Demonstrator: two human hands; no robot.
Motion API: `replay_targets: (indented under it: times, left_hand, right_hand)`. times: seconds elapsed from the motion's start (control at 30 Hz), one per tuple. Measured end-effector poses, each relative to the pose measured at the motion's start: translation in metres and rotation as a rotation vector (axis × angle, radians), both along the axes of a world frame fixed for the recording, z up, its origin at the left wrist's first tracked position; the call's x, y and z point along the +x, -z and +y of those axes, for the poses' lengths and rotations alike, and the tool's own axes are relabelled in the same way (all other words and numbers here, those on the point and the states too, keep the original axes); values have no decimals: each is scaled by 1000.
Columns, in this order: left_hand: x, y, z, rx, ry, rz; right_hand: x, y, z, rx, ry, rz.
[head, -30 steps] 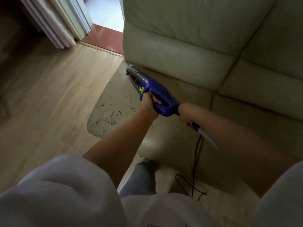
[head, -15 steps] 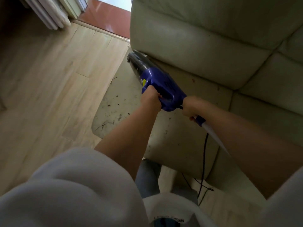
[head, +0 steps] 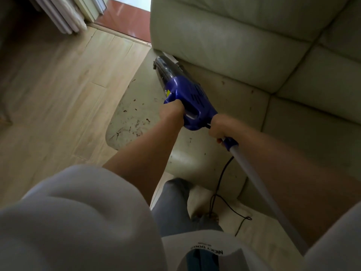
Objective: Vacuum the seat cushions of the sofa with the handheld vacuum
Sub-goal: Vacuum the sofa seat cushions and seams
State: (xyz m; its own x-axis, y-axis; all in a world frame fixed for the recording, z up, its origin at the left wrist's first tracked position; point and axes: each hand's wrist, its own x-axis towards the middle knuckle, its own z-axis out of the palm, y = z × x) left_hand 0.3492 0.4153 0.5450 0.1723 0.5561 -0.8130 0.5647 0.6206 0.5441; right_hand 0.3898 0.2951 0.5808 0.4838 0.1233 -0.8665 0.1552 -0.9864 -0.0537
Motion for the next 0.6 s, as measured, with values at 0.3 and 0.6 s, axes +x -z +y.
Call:
replay_targets:
  times: [0.3,0.6]
  left_hand:
    - [-23,3,-41,89,129,-42]
    - [14,22,2,125,199,-14]
  right_hand:
    - [-27,-3,-51,-15,-17,49]
    - [5,21,-5,-57,40,37]
